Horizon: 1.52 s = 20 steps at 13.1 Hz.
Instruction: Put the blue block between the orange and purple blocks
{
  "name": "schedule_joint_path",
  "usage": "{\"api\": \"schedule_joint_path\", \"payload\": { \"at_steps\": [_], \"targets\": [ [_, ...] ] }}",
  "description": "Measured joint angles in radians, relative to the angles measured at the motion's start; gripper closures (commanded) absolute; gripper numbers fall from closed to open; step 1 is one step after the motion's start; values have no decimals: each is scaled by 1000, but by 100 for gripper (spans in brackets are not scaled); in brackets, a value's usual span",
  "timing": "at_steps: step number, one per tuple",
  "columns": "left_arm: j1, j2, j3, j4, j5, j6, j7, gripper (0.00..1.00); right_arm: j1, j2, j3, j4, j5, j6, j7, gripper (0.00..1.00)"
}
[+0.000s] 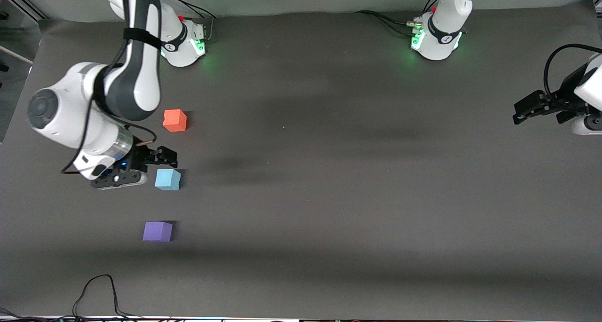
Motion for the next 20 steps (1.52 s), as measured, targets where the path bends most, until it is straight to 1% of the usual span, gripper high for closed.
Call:
{"api": "schedule_joint_path", "payload": {
  "at_steps": [3, 5, 6, 7, 8, 9, 11, 12, 13, 15, 17, 20],
  "targets": [
    [0, 0, 0, 0, 0, 0, 0, 0, -133, -4, 82, 221, -38, -165, 119, 0],
    [-1, 0, -2, 0, 1, 0, 5, 0, -244, -10, 180, 360, -78, -241, 183, 0],
    [-1, 0, -4, 0, 1, 0, 14, 0, -305, -18, 244, 410, -104, -259, 202, 0],
    [-1, 0, -5, 0, 1, 0, 23, 0, -372, -35, 323, 447, -133, -265, 226, 0],
    [-1, 0, -5, 0, 1, 0, 25, 0, -445, -60, 417, 472, -178, -267, 255, 0],
    [-1, 0, -5, 0, 1, 0, 28, 0, -525, -95, 531, 489, -237, -267, 286, 0],
    [-1, 0, -5, 0, 1, 0, 30, 0, -690, -182, 763, 496, -357, -266, 342, 0],
    [-1, 0, -5, 0, 1, 0, 31, 0, -766, -227, 860, 492, -405, -268, 367, 0],
    [-1, 0, -5, 0, 1, 0, 31, 0, -827, -269, 931, 482, -442, -273, 390, 0],
    [-1, 0, -5, 0, 1, 0, 32, 0, -937, -347, 1039, 435, -492, -277, 409, 0],
    [-1, 0, -5, 0, 1, 0, 33, 0, -1048, -411, 1134, 370, -534, -276, 410, 0],
    [-1, 0, -5, 0, 1, -1, 33, 0, -1223, -520, 1295, 233, -563, -249, 410, 0]
  ]
}}
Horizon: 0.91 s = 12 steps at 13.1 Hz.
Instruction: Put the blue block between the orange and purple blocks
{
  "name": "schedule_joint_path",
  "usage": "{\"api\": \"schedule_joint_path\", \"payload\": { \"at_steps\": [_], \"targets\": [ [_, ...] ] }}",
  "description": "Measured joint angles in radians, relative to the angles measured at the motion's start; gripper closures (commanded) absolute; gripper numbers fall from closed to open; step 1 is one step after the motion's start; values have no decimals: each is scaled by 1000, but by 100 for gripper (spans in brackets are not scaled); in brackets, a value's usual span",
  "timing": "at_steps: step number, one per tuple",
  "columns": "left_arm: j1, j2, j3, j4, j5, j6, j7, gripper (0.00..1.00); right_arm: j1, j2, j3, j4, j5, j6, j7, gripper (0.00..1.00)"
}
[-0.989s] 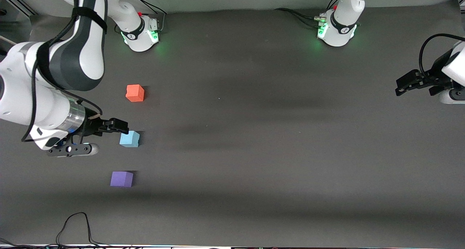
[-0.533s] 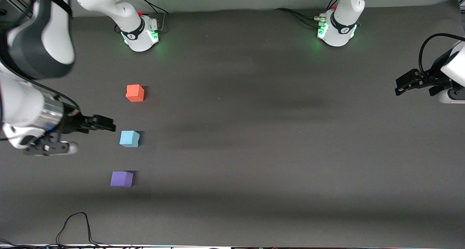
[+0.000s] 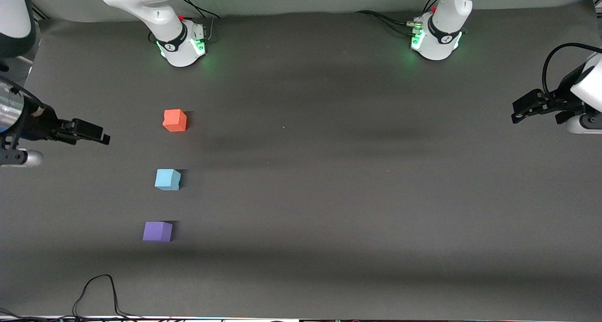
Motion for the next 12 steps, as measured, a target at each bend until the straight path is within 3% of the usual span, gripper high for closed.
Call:
{"api": "schedule_joint_path", "payload": {
  "at_steps": [2, 4, 8, 12],
  "targets": [
    [0, 0, 0, 0, 0, 0, 1, 0, -89, -85, 103, -113, -36, 52, 2, 0],
    [0, 0, 0, 0, 0, 0, 1, 0, -132, -165, 158, -219, -51, 100, 7, 0],
    [0, 0, 0, 0, 0, 0, 1, 0, -133, -268, 166, -305, -54, 114, 26, 0],
    [0, 0, 0, 0, 0, 0, 1, 0, -119, -283, 173, -321, -119, 104, 26, 0]
  ]
}}
